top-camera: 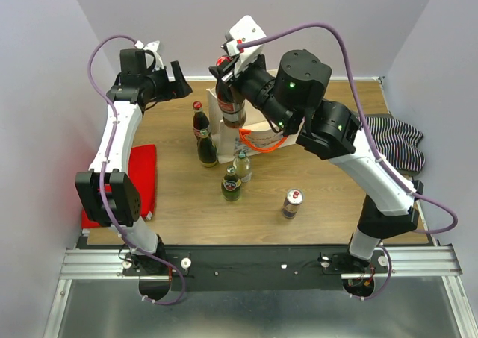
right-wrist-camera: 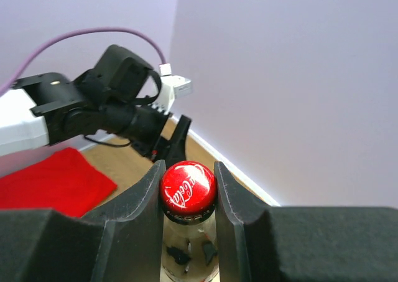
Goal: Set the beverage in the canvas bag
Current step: Pick up the drink from the center of the board, then place the drink in the canvas bag.
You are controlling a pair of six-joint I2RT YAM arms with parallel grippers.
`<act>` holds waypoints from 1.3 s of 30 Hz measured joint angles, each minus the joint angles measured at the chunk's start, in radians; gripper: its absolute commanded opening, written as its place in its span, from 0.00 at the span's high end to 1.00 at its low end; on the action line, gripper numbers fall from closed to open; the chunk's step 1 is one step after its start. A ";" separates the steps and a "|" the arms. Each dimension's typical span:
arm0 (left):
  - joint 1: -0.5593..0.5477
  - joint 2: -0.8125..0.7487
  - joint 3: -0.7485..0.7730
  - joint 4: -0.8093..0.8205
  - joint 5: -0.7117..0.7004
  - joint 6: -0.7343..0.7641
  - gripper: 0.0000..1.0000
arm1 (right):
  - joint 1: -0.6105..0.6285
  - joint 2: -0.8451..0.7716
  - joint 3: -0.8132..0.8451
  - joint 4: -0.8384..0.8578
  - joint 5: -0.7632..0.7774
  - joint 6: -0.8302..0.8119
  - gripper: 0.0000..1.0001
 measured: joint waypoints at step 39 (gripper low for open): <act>-0.264 0.024 0.173 -0.082 0.032 0.131 0.07 | -0.274 -0.125 -0.342 0.310 0.288 -0.107 0.99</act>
